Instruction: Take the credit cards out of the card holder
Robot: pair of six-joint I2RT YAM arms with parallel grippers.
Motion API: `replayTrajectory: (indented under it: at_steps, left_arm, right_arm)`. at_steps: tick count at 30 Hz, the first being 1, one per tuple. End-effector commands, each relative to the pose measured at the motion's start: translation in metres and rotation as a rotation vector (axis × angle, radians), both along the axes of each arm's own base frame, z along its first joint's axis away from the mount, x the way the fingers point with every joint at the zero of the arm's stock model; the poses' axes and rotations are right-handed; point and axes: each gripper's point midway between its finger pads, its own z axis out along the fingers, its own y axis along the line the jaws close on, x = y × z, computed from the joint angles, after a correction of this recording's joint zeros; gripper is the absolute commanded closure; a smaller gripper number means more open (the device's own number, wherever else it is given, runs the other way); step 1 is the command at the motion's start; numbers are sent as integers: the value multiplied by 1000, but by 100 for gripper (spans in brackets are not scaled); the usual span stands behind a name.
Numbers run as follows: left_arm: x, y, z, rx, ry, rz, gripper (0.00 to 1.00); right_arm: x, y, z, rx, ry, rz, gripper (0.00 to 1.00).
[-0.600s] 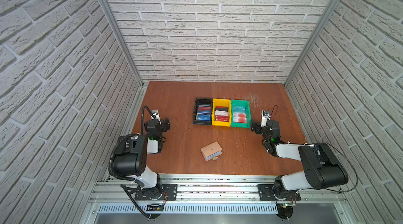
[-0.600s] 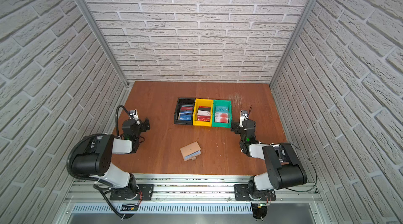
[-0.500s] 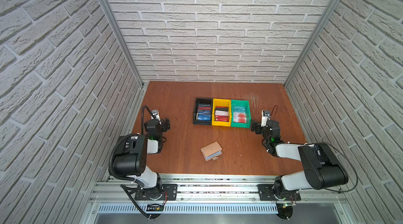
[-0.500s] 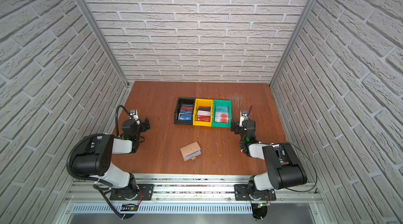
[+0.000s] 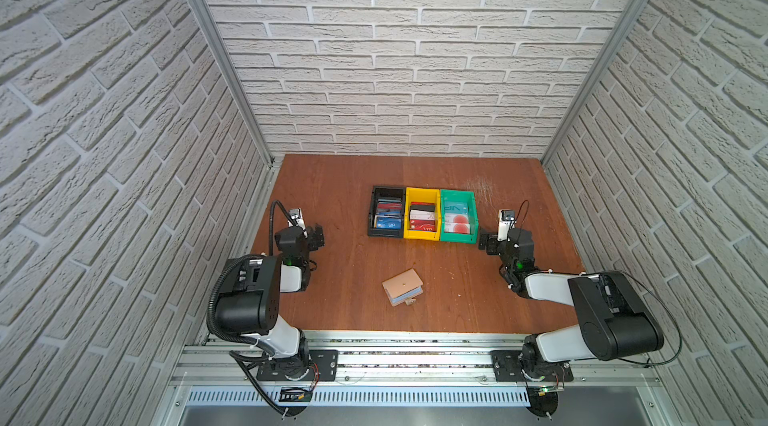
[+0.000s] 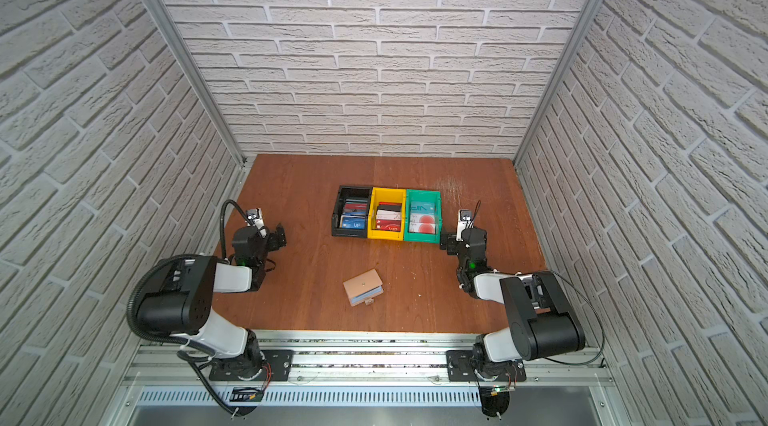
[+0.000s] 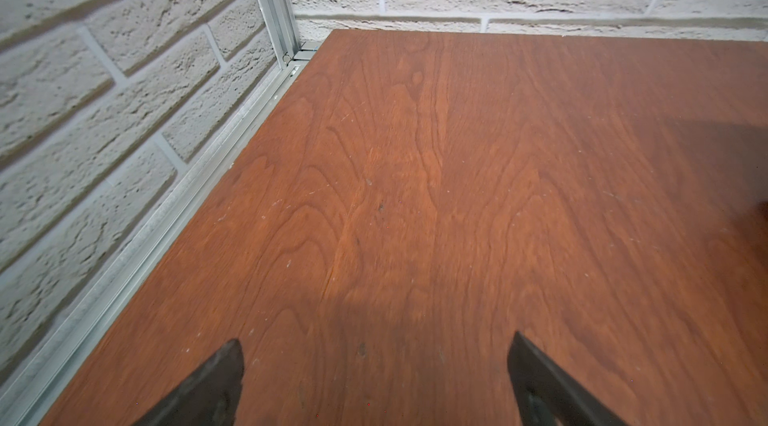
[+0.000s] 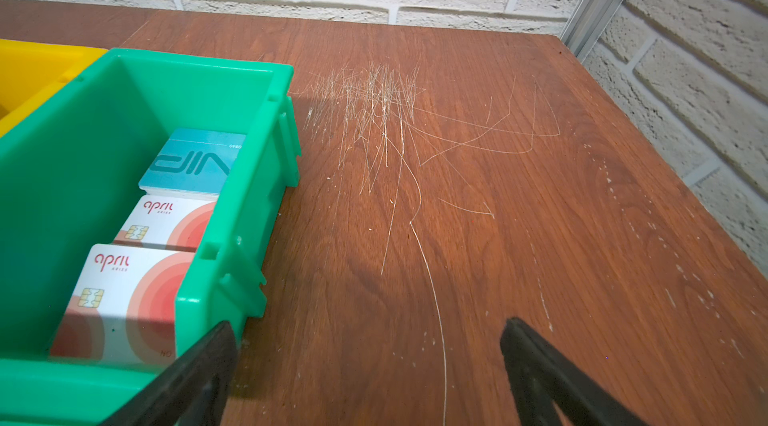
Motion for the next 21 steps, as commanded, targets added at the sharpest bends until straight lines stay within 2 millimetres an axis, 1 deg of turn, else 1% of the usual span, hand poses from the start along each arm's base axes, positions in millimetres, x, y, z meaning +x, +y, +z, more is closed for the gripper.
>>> replayTrajectory:
  at_steps: [1, 9, 11, 14, 16, 18, 19, 21]
  left_arm:
    - [9, 2, 15, 11, -57, -3, 2]
    - [9, 1, 15, 8, -57, -7, 2]
    - [9, 2, 15, 8, -56, -6, 2]
    - [9, 1, 15, 7, -59, -6, 3]
    - [9, 1, 15, 8, -57, -6, 11]
    - [8, 1, 15, 8, -59, -5, 16]
    - [8, 2, 15, 10, -61, -1, 17]
    - [6, 4, 17, 16, -70, 11, 17]
  right_arm:
    - [10, -4, 18, -11, -68, -14, 0]
    - [11, -4, 19, -10, -69, -15, 0]
    - [10, -4, 19, -10, -69, -14, 2]
    - [10, -4, 19, -10, -71, -14, 8]
    - [10, -4, 19, -11, -72, -14, 11]
    - [9, -4, 19, -11, -73, -16, 15]
    - [10, -4, 20, -11, -76, -16, 16]
    - [9, -4, 20, -11, -76, -17, 23]
